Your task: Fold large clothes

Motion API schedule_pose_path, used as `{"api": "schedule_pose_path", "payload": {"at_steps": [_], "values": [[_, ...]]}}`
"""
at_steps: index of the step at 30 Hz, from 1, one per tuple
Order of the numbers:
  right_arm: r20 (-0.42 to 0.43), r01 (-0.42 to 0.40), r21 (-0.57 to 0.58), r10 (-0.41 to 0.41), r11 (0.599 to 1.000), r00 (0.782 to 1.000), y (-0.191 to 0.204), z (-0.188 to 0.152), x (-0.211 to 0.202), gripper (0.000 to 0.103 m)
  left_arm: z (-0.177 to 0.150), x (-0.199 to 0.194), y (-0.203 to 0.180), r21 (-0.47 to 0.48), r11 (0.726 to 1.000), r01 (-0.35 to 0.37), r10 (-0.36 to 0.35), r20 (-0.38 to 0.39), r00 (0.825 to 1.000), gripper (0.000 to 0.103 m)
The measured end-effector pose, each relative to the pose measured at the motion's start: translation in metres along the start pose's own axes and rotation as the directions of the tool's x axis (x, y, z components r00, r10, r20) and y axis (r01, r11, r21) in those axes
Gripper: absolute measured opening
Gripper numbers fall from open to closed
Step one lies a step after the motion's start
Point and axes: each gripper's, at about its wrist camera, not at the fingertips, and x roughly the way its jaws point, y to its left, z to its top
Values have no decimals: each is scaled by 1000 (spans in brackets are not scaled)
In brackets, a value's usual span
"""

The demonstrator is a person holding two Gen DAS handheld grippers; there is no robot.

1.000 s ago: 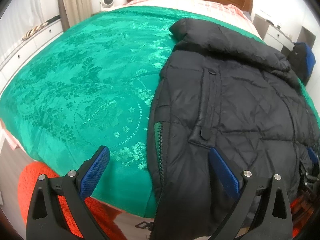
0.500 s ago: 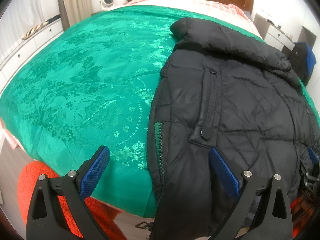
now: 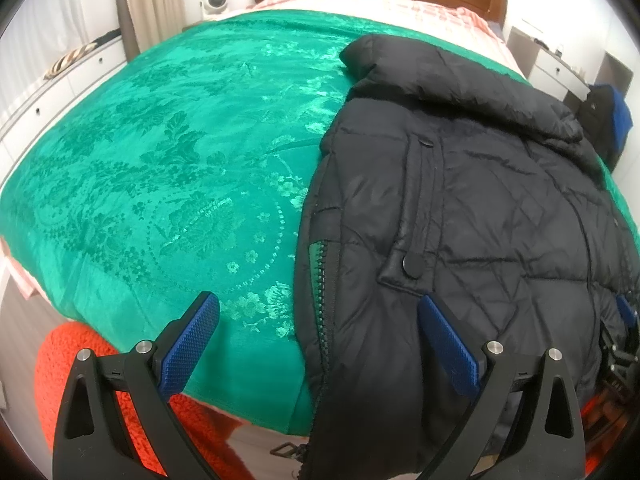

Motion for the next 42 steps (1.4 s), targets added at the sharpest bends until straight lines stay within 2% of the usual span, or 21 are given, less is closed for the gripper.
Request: {"api": "schedule_pose_path", "payload": {"at_steps": [8,11,13,15,17,19,20,22,25,26,28,29,30,31,32,34,35,37,40,42], "values": [[-16,-4,-4,3,1000,1000,0,2,-1,103,-1,-9,-1,4,1000,12,-12,14,1000,100],[-50,-64,37,66,997,997,-12,14,-14,103,-3,-16,2,7,999,31,-31,11,999,100],[7,-98,82,98,992,995,-29,23,-39,103,-5,-20,9,4,999,53,-53,-2,999,100],[35,-68,96,65,993,997,-51,31,-63,103,-8,-18,18,-9,996,90,-90,-39,995,100],[0,22,81,-22,996,1000,-77,34,-76,103,-13,-10,27,-31,990,139,-141,-98,985,100],[-112,81,87,-72,993,991,-105,28,-73,103,-17,0,34,-58,981,188,-194,-143,971,100],[-168,85,107,-66,991,983,-118,24,-69,103,-20,6,36,-67,975,212,-221,-167,961,100],[-265,49,206,8,977,964,-144,10,-58,103,-23,19,35,-78,968,237,-249,-222,943,101],[-298,-54,355,167,933,940,-165,0,-44,102,-24,25,34,-76,967,242,-254,-238,938,101],[-294,-78,390,204,918,934,-169,0,-38,99,-24,25,33,-73,967,246,-256,-247,935,101],[-319,-117,439,276,891,907,-173,1,-23,80,-26,27,32,-73,965,250,-261,-277,925,101],[-341,-133,452,309,882,888,-170,2,-15,53,-29,28,30,-79,965,251,-263,-313,913,100],[-361,-145,451,328,881,873,-168,5,-9,35,-32,28,29,-82,963,257,-270,-334,903,92],[-378,-151,429,328,891,865,-164,10,-6,33,-35,28,27,-89,958,273,-287,-355,890,77],[-391,-155,395,319,905,864,-159,17,-6,29,-35,25,26,-98,952,289,-304,-364,880,69],[-405,-169,344,309,924,861,-157,32,-7,27,-37,22,20,-123,931,343,-363,-382,850,36],[-403,-172,339,308,925,862,-157,36,-8,26,-38,20,17,-119,929,350,-368,-381,848,31],[-393,-176,336,308,925,867,-161,44,-11,23,-38,16,13,-99,934,342,-354,-368,860,17],[-374,-178,354,313,918,873,-168,47,-22,20,-39,3,12,-94,929,359,-368,-353,860,14],[-366,-194,385,343,902,865,-173,44,-35,19,-42,-12,16,-80,920,384,-386,-362,849,14]]}}
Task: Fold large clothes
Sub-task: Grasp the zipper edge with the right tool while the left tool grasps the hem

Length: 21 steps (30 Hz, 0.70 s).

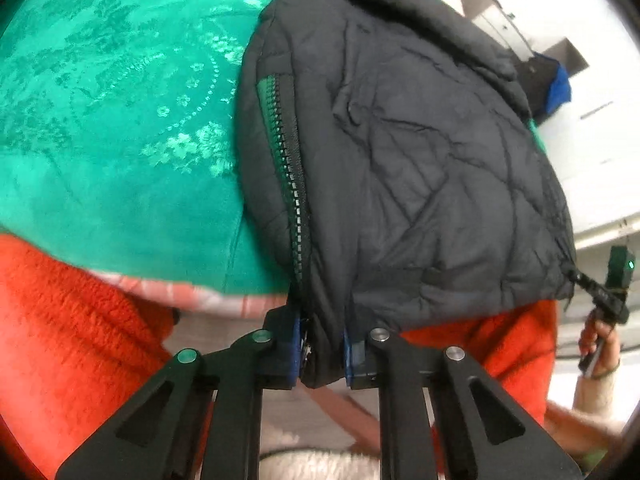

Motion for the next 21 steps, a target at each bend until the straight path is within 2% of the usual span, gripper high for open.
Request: {"api": "schedule_pose_path", "payload": {"at_steps": [3,6,8,10,12,14,16,18,19,20,21], "values": [[-34,-55,45,57,997,998,-5,-10,-14,19,-21,-24,2,13,999,36,-35,-45,998,14],[-65,-162,127,171,979,983,-8,-31,-33,18,-48,-52,1,30,998,59,-56,-88,995,14],[-32,-241,168,250,956,968,-9,-36,-47,18,-54,-79,-3,19,995,95,-93,-77,993,13],[41,-316,191,314,929,949,-11,-19,-64,18,-41,-105,-8,17,991,135,-134,-30,990,13],[127,-386,170,368,907,921,-12,17,-78,18,-6,-136,-19,48,982,183,-186,65,980,13],[211,-437,114,408,892,888,-15,74,-89,18,38,-159,-31,103,972,212,-226,151,962,13],[266,-463,69,431,884,862,-16,130,-89,18,91,-173,-47,164,965,206,-241,238,941,14],[320,-467,55,427,883,845,-24,204,-76,18,142,-173,-63,197,964,179,-236,321,917,17],[343,-465,61,419,883,841,-26,232,-67,18,177,-169,-74,202,967,158,-225,371,901,23],[376,-457,76,399,886,837,-33,269,-52,18,207,-161,-81,205,970,134,-208,402,892,27],[398,-448,87,382,890,834,-39,293,-39,21,232,-154,-86,197,976,93,-170,422,890,47]]}}
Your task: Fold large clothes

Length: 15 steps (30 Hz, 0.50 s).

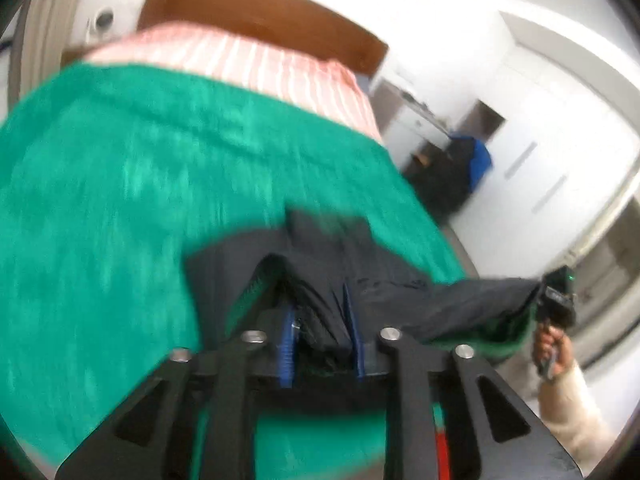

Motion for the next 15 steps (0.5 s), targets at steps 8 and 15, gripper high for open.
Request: {"api": "schedule_pose_path", "payload": {"at_steps": [8,15], "values": [[99,306,98,-315,947,944,-84,56,90,103,57,102,21,34,928,-372,368,80,926,98],[102,274,-160,-260,948,960,-25,43,145,103,4,153,-1,199,909,-367,354,98,930,98]]}}
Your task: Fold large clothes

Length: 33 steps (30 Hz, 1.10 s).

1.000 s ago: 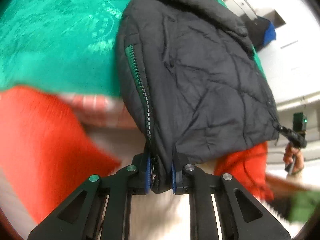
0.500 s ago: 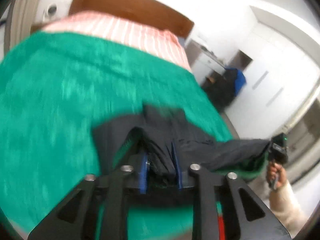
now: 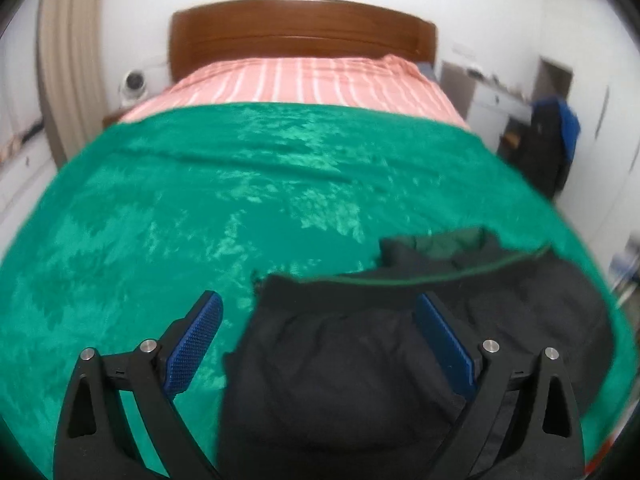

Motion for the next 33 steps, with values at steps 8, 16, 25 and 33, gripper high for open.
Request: {"api": "schedule_pose_path", "payload": {"at_steps": [8,16,25,33], "values": [[19,50,-304,-46,951,999,62,-37,108,103,4,68,-20,17,1000,-10,10,20,1000,101],[17,-55,-38,56,998,998,-21,-75,155,100,-44,121,70,-403,897,183,-203,-8,979,103],[29,-123,19,122,992,992,-37,-80,135,100,-47,128,59,-359,923,139,-154,-12,988,103],[46,-148,39,146,988,988,-41,-82,128,99,-51,135,55,-350,929,123,-139,-19,990,103]]}}
